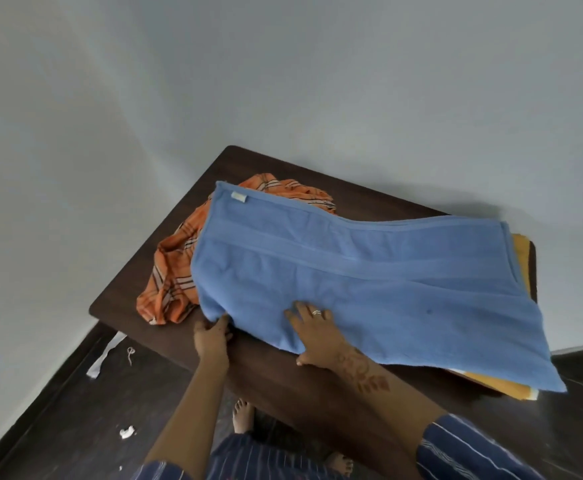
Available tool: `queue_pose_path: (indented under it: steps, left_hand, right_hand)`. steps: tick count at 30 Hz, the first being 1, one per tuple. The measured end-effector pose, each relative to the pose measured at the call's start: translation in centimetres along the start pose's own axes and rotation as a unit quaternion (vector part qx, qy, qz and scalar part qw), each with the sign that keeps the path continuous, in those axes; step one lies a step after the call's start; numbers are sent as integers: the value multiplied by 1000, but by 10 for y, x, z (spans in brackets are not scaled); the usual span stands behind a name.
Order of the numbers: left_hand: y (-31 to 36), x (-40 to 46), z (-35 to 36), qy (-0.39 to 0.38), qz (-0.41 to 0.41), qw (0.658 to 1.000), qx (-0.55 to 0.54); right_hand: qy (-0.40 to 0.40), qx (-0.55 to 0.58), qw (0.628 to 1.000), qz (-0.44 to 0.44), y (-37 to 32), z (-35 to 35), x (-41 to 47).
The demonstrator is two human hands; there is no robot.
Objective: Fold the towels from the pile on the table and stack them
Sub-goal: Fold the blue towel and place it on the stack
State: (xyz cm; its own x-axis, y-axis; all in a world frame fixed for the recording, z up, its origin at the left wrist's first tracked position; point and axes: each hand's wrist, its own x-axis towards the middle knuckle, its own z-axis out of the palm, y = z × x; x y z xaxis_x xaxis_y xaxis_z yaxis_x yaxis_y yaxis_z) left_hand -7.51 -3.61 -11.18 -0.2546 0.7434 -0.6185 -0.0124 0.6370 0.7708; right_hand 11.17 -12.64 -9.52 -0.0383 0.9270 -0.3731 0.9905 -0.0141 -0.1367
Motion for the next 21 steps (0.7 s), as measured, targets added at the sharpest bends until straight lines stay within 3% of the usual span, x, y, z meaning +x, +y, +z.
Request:
queue_pose_path:
  steps: [3,5,8,10,12,14,15,18,19,21]
  left_hand:
    - [8,11,-10,-4,27,999,-16]
    - [20,18,-24,28,41,994,-96]
    - [36,24,-44,0,42,989,-141]
    - [39,27,-46,-53,31,978,-199]
    - [35,25,-38,-88,-14,967,-237]
    - [27,21,-32,-91,-72,975,-187]
    - [27,18,-29,-94,-73,982,-148]
    - [37,16,-28,-133,6,983,-126]
    - [44,20,-31,-109,40,983,-138]
    - [54,31,-40,-39,83,985,-144]
  right_hand:
    - [-20,-62,998,23,-14,-3,7]
    - [-7,1,999,49,-15,-10,12]
    - [101,176,974,104,-5,-25,20]
    - [177,223,952,117,0,-29,18]
    - [140,200,966,87,2,-27,14]
    - [32,108,993,45,0,-17,14]
    - [29,94,995,26,-2,-13,14]
    - [149,146,978,-3,-12,-12,11]
    - [178,149,973,-7,-14,-14,10]
    - [159,122,979,-22,-16,-9,7]
